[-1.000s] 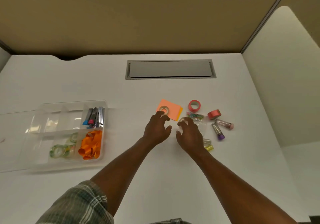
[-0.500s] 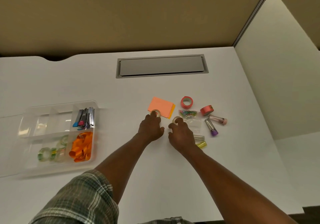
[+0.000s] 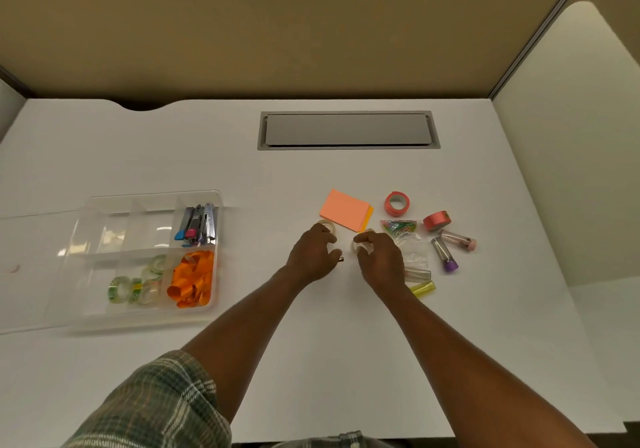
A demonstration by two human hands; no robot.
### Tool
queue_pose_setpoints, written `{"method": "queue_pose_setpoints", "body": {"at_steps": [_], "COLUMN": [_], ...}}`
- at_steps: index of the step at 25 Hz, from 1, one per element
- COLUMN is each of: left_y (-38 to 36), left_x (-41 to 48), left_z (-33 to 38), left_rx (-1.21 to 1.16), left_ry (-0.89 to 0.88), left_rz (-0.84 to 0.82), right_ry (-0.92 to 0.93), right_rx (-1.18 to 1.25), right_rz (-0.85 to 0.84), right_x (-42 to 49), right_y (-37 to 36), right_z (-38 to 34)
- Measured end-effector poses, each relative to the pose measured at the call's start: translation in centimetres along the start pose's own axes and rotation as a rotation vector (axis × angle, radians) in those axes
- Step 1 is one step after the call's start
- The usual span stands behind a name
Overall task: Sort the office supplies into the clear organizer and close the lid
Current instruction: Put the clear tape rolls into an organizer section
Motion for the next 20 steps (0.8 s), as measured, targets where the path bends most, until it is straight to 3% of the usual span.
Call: {"method": "queue_pose_setpoints", "body": {"at_steps": [5,9,15,20], "left_y": [4.3,8.1,14.7,19.7], "left_x": [-2.6,-5.4,-11.0,-16.6], "left_z": [-1.0,-2.7,-8.2,-14.9], "left_rx": [-0.403,-0.681,-0.687,-0.606], "left_ry": [0.148,0.169,0.203,0.268], "left_rz": [0.171,0.288,0.538,0.71], "right_ry": [-0.217,-0.233,-0.097,0.156], "right_rx": [0.351,0.481,0.44,0.287], "right_rz": [0.01,-0.109,-0.273,-0.37], "right_x": [-0.4,-1.1,-3.2,-5.9], "right_y": [-0.8,-3.1,-7.7,-12.4], "right_z": [-1.8,-5.9,-14.8,-22.9]}}
Point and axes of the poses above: each hand's wrist, its own x-axis towards the middle knuckle, its own y-axis out of the back of the hand, z = x × y, the point moved 7 cm from there along x, towards the middle knuckle, and after that the axes turned 10 degrees about -x, right-handed, at the moved point
